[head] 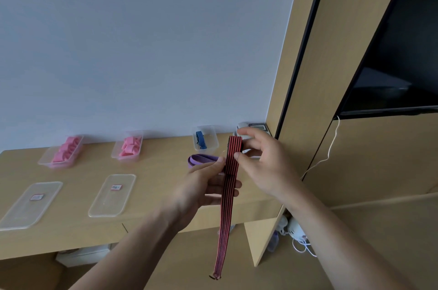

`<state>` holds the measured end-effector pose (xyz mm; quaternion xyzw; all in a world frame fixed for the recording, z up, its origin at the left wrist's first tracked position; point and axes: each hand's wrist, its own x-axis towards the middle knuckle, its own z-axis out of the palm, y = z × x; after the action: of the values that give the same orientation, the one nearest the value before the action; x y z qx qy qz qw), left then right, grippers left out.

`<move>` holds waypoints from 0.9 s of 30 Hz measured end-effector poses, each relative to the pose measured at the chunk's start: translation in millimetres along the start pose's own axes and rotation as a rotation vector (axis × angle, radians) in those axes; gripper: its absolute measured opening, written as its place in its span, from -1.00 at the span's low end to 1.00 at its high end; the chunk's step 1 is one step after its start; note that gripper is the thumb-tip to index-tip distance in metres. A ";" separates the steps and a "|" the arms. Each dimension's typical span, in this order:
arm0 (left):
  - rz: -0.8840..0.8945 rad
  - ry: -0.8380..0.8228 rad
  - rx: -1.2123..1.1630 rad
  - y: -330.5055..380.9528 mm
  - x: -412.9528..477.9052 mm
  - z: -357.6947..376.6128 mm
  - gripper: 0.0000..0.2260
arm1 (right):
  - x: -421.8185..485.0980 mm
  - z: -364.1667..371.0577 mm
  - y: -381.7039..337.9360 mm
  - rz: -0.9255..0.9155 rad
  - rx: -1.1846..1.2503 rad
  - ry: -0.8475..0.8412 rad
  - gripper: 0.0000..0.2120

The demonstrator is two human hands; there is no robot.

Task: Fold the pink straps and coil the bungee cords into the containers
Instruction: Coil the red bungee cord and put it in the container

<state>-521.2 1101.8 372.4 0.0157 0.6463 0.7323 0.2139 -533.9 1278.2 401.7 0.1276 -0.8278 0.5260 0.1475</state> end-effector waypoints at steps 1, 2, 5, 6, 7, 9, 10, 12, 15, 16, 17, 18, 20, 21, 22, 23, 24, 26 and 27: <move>-0.012 0.000 0.003 -0.3 0.0 0.5 -0.57 | -1.6 0.9 0.5 -0.021 -0.031 0.025 -0.59; -0.022 0.000 0.005 -1.1 0.0 1.2 -0.57 | -3.2 1.6 1.0 -0.056 -0.074 0.055 -0.56; -0.034 0.016 -0.011 -2.2 0.8 2.9 -0.56 | -6.9 1.7 2.1 -0.240 -0.232 0.153 -0.56; -0.034 0.025 -0.028 -1.5 1.4 3.3 -0.57 | -7.8 2.1 2.3 -0.309 -0.272 0.174 -0.59; -0.034 0.037 -0.048 -0.3 2.3 3.6 -0.58 | -8.9 2.2 2.6 -0.369 -0.297 0.189 -0.63; -0.033 0.060 -0.093 2.9 3.8 3.4 -0.59 | -10.8 2.5 3.4 -0.463 -0.306 0.208 -0.68; -0.033 0.067 -0.110 4.3 4.2 2.6 -0.59 | -12.0 2.7 3.4 -0.506 -0.298 0.215 -0.71; -0.027 0.073 -0.133 5.5 5.4 0.1 -0.57 | -14.4 3.1 3.3 -0.577 -0.276 0.212 -0.78; -0.006 0.072 -0.153 7.9 5.5 -2.5 -0.61 | -17.7 5.8 5.9 -0.615 -0.246 0.184 -0.84; 0.001 0.072 -0.154 8.9 5.9 -3.4 -0.61 | -19.4 7.4 7.6 -0.604 -0.232 0.175 -0.84; 0.007 0.073 -0.156 9.8 6.4 -4.4 -0.62 | -21.5 9.1 9.4 -0.593 -0.221 0.169 -0.83; 0.013 0.074 -0.159 10.7 7.0 -5.3 -0.64 | -23.9 11.0 11.4 -0.587 -0.216 0.168 -0.81; 0.024 0.077 -0.163 11.9 8.2 -7.6 -0.66 | -29.4 15.0 15.8 -0.591 -0.228 0.168 -0.78; 0.030 0.078 -0.163 12.3 8.8 -8.6 -0.64 | -31.4 17.0 17.4 -0.595 -0.238 0.159 -0.78; 0.036 0.078 -0.161 12.4 9.6 -9.7 -0.62 | -32.9 18.6 19.0 -0.598 -0.248 0.145 -0.78; 0.043 0.075 -0.157 12.1 10.2 -11.0 -0.61 | -33.9 20.2 21.0 -0.603 -0.261 0.131 -0.78; 0.053 0.070 -0.150 12.0 10.6 -11.9 -0.62 | -34.9 21.9 23.1 -0.611 -0.275 0.120 -0.79; 0.071 0.052 -0.131 12.3 10.0 -13.0 -0.66 | -36.3 24.8 27.4 -0.626 -0.300 0.110 -0.81; 0.077 0.042 -0.125 12.2 9.4 -13.0 -0.69 | -36.6 25.6 29.2 -0.631 -0.308 0.110 -0.81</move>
<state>-537.2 1091.8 379.5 0.0120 0.6025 0.7792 0.1725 -513.6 1269.0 353.2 0.3248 -0.8079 0.3297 0.3648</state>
